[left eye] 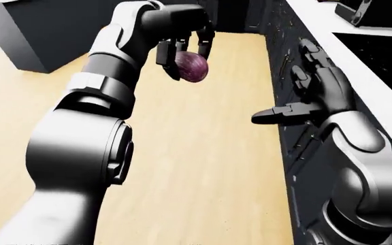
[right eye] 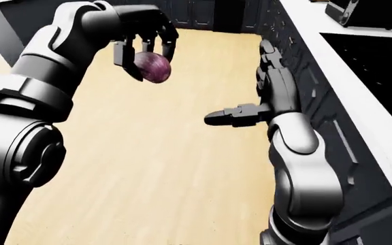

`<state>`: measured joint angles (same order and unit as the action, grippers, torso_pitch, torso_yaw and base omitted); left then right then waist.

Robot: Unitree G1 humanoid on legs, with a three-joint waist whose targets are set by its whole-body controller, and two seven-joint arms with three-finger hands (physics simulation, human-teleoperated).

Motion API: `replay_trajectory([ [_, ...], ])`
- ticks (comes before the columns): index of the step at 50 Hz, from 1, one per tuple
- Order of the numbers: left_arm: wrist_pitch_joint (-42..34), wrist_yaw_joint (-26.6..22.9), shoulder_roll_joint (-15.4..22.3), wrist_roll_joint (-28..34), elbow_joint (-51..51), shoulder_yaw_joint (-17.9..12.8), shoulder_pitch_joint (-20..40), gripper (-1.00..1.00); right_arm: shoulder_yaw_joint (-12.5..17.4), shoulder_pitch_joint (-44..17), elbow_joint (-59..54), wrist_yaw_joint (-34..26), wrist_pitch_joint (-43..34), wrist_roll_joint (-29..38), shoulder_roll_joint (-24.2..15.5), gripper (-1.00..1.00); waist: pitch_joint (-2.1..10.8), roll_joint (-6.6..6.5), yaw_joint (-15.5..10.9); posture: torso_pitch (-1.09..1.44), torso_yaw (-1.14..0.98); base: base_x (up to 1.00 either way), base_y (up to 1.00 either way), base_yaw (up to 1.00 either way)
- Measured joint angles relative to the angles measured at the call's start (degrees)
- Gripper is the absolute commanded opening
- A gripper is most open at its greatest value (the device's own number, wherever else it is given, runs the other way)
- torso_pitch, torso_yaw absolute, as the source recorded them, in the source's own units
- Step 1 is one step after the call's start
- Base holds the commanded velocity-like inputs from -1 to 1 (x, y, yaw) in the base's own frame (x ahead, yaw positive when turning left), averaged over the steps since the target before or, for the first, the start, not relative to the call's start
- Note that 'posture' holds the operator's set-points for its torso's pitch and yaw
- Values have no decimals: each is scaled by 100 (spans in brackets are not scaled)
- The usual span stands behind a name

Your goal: Place the eggplant on the top rack of the oven.

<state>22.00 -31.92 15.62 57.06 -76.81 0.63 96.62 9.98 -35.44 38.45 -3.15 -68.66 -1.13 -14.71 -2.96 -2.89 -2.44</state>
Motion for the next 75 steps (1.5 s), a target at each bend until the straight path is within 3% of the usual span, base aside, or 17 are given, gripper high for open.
replay_trajectory([
  [3,-73,-24,73,53,-131,8,-91,-100,-125,-20,-70,-55,-41,-73,18,100,33,96,-109,0,0,0,0,100],
  [10,-45,-34,24,48,-60,-1,-28,-100,-16,-67,15,-54,-3,-38,-29,100,-64,575,28,0,0,0,0,100],
  [14,-42,-12,-11,27,-3,-9,38,-100,26,-46,47,-57,28,-28,-66,100,49,913,81,0,0,0,0,100],
  [19,45,-35,-105,18,-88,36,-54,-100,69,103,-43,-9,-1,34,-17,100,30,727,70,0,0,0,0,100],
  [26,6,1,-87,37,-32,17,-8,-100,105,192,49,-16,74,18,-7,100,17,261,100,0,0,0,0,100],
  [30,19,26,-78,31,-14,16,-4,-100,97,198,30,-12,126,13,9,100,72,-92,62,0,0,0,0,100],
  [34,-51,20,33,83,-129,15,-141,-100,-52,310,11,-59,150,-69,101,100,24,37,-99,0,0,0,0,100],
  [43,-39,26,29,86,-67,7,-95,-100,-27,208,46,-25,210,-46,79,100,-42,680,43,0,0,0,0,100],
  [45,-48,29,15,88,-51,6,-40,-100,-7,206,48,-32,222,-50,56,100,24,929,83,0,0,0,0,100],
  [47,-28,50,-78,66,-18,4,-73,-100,77,290,24,-30,211,-33,31,100,-20,848,134,0,0,0,0,100],
  [50,10,17,-144,69,-115,35,-101,-100,129,312,-6,-19,138,-3,9,100,33,802,71,0,0,0,0,100],
  [61,14,65,-121,65,-46,12,-56,-100,88,346,-51,-20,273,-2,30,100,45,-43,86,0,0,0,0,100],
  [65,-87,66,82,112,-132,-14,-165,-100,-145,371,-174,-68,353,-71,124,100,-3,95,-5,0,0,0,4,21],
  [70,-115,49,-17,136,-140,10,-169,-100,15,352,-170,-41,333,-54,101,100,-168,385,161,0,0,0,0,0],
  [72,-73,58,-47,114,-118,8,-177,-100,61,354,-126,-10,387,-35,119,100,-130,506,156,0,0,6,-12,0],
  [73,-64,60,-54,110,-136,9,-201,-100,52,375,-131,-6,395,-39,126,100,-84,512,155,0,0,16,-35,0],
  [75,-62,49,-60,119,-182,20,-214,-100,43,388,-143,-9,371,-62,124,100,-3,378,150,0,0,16,-39,0],
])
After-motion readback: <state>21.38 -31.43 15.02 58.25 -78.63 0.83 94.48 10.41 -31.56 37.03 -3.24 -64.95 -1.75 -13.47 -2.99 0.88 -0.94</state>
